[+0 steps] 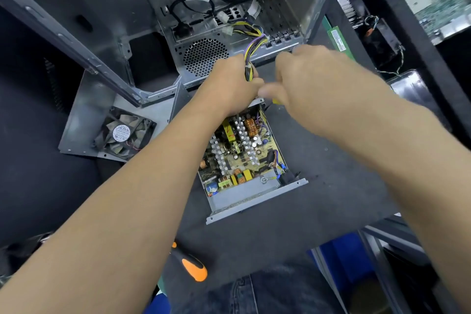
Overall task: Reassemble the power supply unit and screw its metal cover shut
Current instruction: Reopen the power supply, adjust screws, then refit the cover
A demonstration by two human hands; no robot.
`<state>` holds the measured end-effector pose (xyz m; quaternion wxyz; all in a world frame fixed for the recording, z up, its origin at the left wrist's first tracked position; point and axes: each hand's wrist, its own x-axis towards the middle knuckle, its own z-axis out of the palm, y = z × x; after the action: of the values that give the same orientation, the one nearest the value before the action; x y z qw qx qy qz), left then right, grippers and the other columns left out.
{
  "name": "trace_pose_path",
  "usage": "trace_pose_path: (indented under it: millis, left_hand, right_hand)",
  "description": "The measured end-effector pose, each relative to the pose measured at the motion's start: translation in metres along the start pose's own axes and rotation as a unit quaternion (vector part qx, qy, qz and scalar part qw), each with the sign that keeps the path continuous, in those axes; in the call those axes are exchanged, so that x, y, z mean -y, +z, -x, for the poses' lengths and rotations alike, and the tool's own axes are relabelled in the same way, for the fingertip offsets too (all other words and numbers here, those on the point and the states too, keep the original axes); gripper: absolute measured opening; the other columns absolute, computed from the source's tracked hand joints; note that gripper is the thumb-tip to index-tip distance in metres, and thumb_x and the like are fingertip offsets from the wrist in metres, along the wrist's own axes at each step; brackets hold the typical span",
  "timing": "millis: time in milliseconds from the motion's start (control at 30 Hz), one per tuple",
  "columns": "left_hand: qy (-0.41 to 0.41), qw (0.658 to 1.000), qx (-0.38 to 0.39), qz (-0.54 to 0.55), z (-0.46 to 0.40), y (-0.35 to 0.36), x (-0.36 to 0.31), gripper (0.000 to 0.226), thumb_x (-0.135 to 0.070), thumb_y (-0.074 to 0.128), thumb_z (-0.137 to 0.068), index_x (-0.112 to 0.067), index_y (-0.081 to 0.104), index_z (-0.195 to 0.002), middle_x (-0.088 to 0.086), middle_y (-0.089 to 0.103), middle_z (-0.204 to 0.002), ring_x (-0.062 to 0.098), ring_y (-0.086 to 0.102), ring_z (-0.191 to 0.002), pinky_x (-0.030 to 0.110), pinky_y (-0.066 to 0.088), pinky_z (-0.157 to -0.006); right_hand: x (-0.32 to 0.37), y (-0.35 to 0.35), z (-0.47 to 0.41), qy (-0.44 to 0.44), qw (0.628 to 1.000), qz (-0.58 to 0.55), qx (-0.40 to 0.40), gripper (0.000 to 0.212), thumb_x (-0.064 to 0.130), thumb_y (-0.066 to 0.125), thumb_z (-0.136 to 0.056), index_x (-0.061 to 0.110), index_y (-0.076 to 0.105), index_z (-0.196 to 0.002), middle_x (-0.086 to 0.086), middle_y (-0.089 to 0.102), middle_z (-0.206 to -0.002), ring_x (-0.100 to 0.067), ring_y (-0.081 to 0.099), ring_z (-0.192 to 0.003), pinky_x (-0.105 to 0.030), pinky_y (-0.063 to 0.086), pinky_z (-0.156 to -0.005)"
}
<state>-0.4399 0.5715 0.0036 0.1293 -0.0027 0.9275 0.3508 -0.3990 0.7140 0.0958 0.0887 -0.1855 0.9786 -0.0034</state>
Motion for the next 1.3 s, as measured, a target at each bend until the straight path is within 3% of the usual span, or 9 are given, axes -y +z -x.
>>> trace_pose_path:
  millis: [100,300,433,533,667,833,1033,1200,1300]
  left_hand:
    - [0.015,0.999,0.01,-0.046,0.001,-0.003,-0.002,0.02,-0.023,0.051,-0.082,-0.025,0.039,-0.066,-0.006,0.046,-0.067,0.006,0.039,-0.056,0.015,0.028,-0.043]
    - [-0.001,1.0,-0.003,-0.012,0.0,-0.001,0.001,0.026,-0.023,0.058,-0.084,-0.023,0.039,-0.066,-0.003,0.046,-0.067,0.011,0.039,-0.054,0.019,0.025,-0.038]
    - [0.015,0.998,0.021,-0.054,-0.003,-0.001,0.003,0.011,-0.029,0.048,-0.082,-0.017,0.049,-0.08,-0.004,0.048,-0.075,0.006,0.041,-0.06,0.025,0.028,-0.05]
    - [0.025,0.996,0.028,-0.085,-0.004,-0.001,0.001,0.018,-0.027,0.045,-0.081,-0.021,0.036,-0.066,-0.002,0.043,-0.068,0.011,0.036,-0.055,0.026,0.025,-0.05]
    - [0.012,0.998,0.009,-0.059,-0.005,0.0,0.004,0.013,-0.02,0.053,-0.084,-0.016,0.046,-0.074,-0.003,0.046,-0.071,0.014,0.041,-0.059,0.027,0.028,-0.051]
    - [0.024,0.998,0.018,-0.062,-0.003,-0.002,0.002,0.013,-0.025,0.048,-0.086,-0.014,0.046,-0.079,-0.003,0.046,-0.074,0.007,0.038,-0.06,0.023,0.027,-0.05]
    - [-0.014,0.999,0.014,-0.033,-0.003,-0.001,0.002,0.025,-0.034,0.06,-0.087,-0.013,0.049,-0.079,0.006,0.054,-0.08,0.014,0.042,-0.06,0.031,0.03,-0.051]
    - [-0.023,1.0,0.012,0.001,0.002,-0.002,-0.001,0.021,-0.031,0.062,-0.083,-0.012,0.054,-0.081,0.003,0.053,-0.074,0.019,0.043,-0.059,0.031,0.034,-0.05]
    - [-0.028,0.999,0.008,0.014,0.003,-0.002,-0.002,0.024,-0.031,0.063,-0.081,-0.012,0.049,-0.075,0.005,0.053,-0.072,0.023,0.039,-0.06,0.032,0.035,-0.054]
  right_hand:
    - [0.003,0.001,-0.005,-0.089,0.996,0.027,0.016,0.025,0.019,0.051,-0.098,0.009,0.053,-0.12,-0.011,0.045,-0.121,-0.025,0.042,-0.098,-0.031,0.036,-0.087]
    - [0.008,-0.004,0.0,-0.021,0.995,0.099,0.013,0.019,0.019,0.052,-0.101,0.01,0.054,-0.118,-0.008,0.029,-0.077,-0.039,0.057,-0.1,-0.04,0.037,-0.067]
    - [0.009,-0.006,-0.001,-0.043,0.997,0.028,0.062,0.037,0.022,0.062,-0.094,0.012,0.044,-0.125,-0.01,0.037,-0.12,-0.029,0.043,-0.096,-0.04,0.043,-0.081]
    - [0.008,-0.009,-0.006,-0.056,0.995,0.075,0.032,0.01,0.006,0.052,-0.095,0.012,0.054,-0.103,-0.002,0.036,-0.094,-0.018,0.025,-0.069,-0.034,0.036,-0.068]
    - [0.017,-0.007,-0.003,-0.029,0.994,0.102,-0.004,0.011,0.017,0.055,-0.099,0.01,0.05,-0.092,-0.003,0.022,-0.07,-0.035,0.053,-0.081,-0.039,0.038,-0.065]
    - [0.011,-0.006,-0.008,-0.079,0.994,0.069,0.025,0.026,0.015,0.06,-0.094,0.012,0.053,-0.119,-0.01,0.046,-0.119,-0.024,0.044,-0.089,-0.032,0.036,-0.074]
    - [0.009,-0.002,-0.01,0.002,0.996,0.083,-0.034,0.018,0.02,0.06,-0.097,0.013,0.046,-0.087,-0.004,0.024,-0.069,-0.04,0.06,-0.095,-0.038,0.038,-0.067]
    - [0.002,-0.001,-0.006,-0.051,0.996,0.031,0.06,0.031,0.022,0.065,-0.094,0.012,0.05,-0.12,-0.01,0.045,-0.112,-0.029,0.053,-0.089,-0.035,0.046,-0.079]
    - [0.003,-0.003,-0.004,-0.089,0.994,0.064,0.004,0.019,0.009,0.058,-0.095,0.013,0.058,-0.114,-0.009,0.051,-0.112,-0.026,0.053,-0.093,-0.033,0.038,-0.074]
